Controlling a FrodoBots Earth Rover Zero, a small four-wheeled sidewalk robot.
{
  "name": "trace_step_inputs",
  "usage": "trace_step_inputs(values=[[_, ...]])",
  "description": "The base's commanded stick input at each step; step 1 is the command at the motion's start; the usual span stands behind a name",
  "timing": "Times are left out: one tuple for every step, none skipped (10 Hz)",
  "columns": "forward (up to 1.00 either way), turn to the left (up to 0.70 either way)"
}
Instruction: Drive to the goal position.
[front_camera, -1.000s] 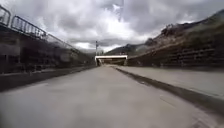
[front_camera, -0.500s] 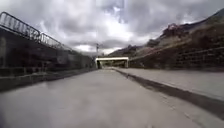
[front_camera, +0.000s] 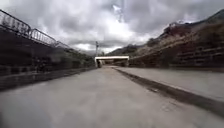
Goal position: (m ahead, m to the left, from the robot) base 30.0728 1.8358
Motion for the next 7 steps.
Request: trace_step_inputs(values=[[1.00, 0.00], [1.00, 0.00], [1.00, 0.00], [1.00, 0.00], [1.00, 0.00], [1.00, 0.00], [1.00, 0.00]])
